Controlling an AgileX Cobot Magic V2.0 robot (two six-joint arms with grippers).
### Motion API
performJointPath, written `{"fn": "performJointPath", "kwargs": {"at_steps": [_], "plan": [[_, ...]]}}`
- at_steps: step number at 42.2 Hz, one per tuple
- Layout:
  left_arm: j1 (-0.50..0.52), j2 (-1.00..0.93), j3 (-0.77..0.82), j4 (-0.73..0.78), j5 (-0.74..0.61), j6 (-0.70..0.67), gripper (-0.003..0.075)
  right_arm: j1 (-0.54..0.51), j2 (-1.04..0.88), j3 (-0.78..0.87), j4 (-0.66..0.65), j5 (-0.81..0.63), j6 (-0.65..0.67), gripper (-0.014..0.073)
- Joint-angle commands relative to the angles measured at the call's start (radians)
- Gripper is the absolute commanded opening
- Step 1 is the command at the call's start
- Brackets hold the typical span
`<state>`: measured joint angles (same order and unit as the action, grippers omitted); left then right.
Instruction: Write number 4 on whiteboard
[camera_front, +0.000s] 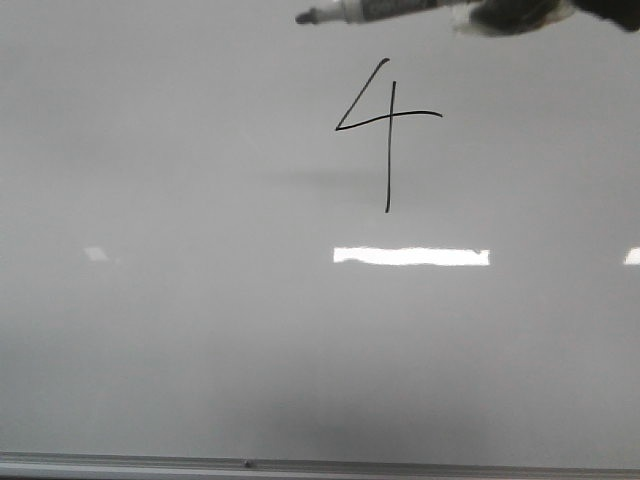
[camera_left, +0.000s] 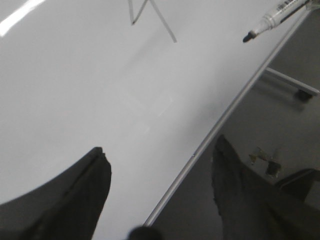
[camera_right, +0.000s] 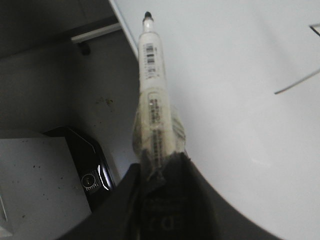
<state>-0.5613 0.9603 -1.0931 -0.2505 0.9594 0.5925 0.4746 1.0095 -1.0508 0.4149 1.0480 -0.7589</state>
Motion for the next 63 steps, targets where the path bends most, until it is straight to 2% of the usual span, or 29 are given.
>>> {"fn": "performJointPath", "kwargs": {"at_steps": [1,5,7,17,28,33,39,44,47,55,63], "plan": [[-0.073,0.035,-0.065,-0.090,-0.017,0.114,0.0445,0.023,-0.067,-0.028,0.033,0.002,-0.040,-0.0059],[-0.179,0.092,-0.107,-0.139,-0.016,0.169,0.0551,0.024,-0.102,-0.028,0.033,0.032,-0.040,-0.0059],[-0.213,0.120,-0.125,-0.139,-0.016,0.172,0.0578,0.024,-0.105,-0.028,0.033,0.042,-0.040,-0.0059],[-0.370,0.271,-0.217,-0.139,-0.026,0.205,0.0578,0.024,-0.105,-0.022,0.040,0.072,-0.040,-0.0059],[-0.431,0.410,-0.288,-0.145,-0.044,0.205,0.0561,0.024,-0.105,-0.022,0.040,0.062,-0.040,-0.0059],[-0.431,0.425,-0.295,-0.159,-0.046,0.205,0.0473,0.024,-0.103,-0.022,0.040,0.062,-0.040,-0.0059],[-0.431,0.425,-0.296,-0.165,-0.046,0.205,0.0264,0.024,-0.102,-0.022,0.040,0.056,-0.040,-0.0059],[-0.431,0.425,-0.296,-0.165,-0.046,0.205,0.0150,0.024,-0.102,-0.020,0.040,0.044,-0.040,-0.0048],[-0.431,0.425,-0.296,-0.165,-0.046,0.205,0.0126,0.024,-0.102,-0.010,0.040,0.039,-0.040,-0.0007],[-0.431,0.425,-0.296,-0.165,-0.046,0.205,0.0122,0.024,-0.102,0.027,0.040,0.037,-0.039,0.0280],[-0.431,0.425,-0.296,-0.165,-0.043,0.199,0.0122,0.024,-0.102,0.027,0.040,-0.002,-0.036,0.0477]]}}
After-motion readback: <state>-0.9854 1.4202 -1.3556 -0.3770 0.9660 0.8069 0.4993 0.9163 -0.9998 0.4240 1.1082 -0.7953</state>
